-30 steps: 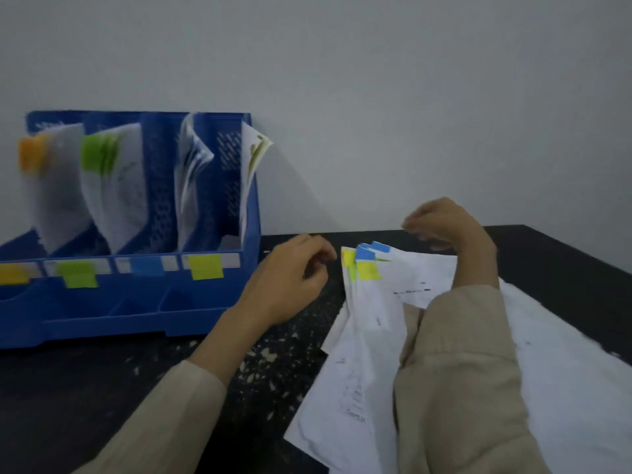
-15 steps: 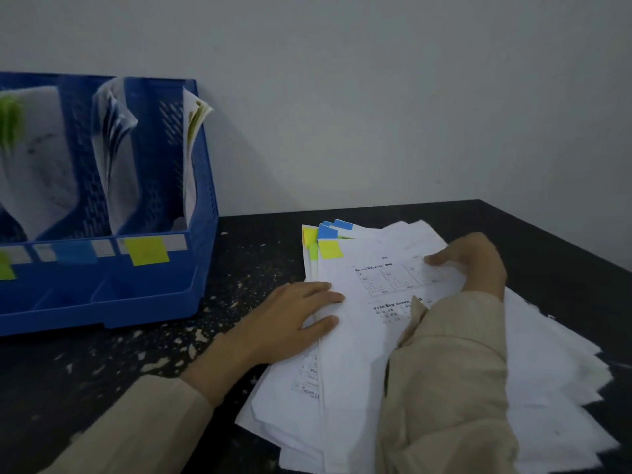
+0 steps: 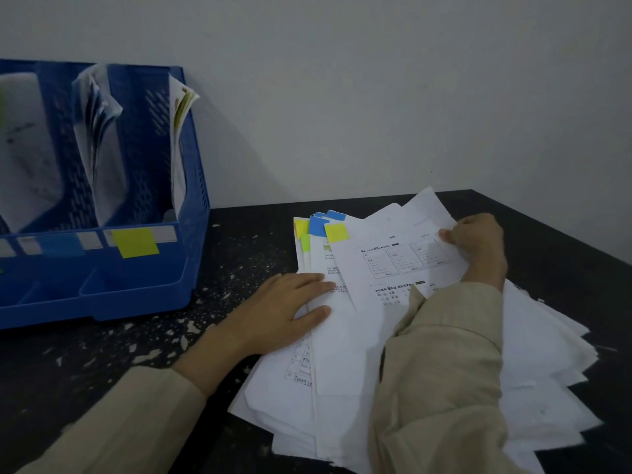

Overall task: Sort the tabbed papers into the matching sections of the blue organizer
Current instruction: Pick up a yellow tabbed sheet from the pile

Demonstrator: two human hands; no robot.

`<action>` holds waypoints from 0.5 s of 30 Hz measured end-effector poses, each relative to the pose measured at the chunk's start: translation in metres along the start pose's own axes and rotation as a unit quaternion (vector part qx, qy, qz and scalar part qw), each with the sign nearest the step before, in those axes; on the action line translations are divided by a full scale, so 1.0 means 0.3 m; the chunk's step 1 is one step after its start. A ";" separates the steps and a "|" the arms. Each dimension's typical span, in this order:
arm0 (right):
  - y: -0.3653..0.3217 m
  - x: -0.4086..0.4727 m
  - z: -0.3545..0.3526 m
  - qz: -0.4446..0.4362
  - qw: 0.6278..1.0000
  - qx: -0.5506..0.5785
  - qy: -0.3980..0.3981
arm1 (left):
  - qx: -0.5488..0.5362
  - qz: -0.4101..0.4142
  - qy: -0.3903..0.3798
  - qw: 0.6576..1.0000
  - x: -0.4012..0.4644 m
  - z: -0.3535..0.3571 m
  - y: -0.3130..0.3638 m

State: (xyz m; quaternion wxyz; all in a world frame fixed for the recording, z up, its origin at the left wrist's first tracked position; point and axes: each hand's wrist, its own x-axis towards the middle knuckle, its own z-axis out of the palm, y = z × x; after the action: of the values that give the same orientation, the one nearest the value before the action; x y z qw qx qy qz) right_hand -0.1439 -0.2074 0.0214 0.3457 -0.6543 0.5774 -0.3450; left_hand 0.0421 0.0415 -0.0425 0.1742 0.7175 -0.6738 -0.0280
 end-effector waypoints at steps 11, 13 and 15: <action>-0.088 -0.029 0.007 -0.174 0.950 0.254 0.043 | -0.070 -0.036 -0.001 0.997 -0.007 -0.012 0.015; -0.104 -0.041 0.023 -0.178 0.936 0.304 0.017 | -0.155 -0.057 0.055 0.985 -0.003 -0.026 0.031; -0.118 -0.045 0.034 -0.173 0.920 0.351 -0.010 | -0.242 -0.075 0.135 0.958 0.006 -0.056 0.046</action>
State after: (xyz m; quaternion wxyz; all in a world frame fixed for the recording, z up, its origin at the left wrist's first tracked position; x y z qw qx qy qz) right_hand -0.1181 -0.1901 0.0455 0.4937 -0.5842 0.2941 -0.5731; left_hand 0.0337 0.0428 -0.0226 0.4291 0.6997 -0.5613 -0.1057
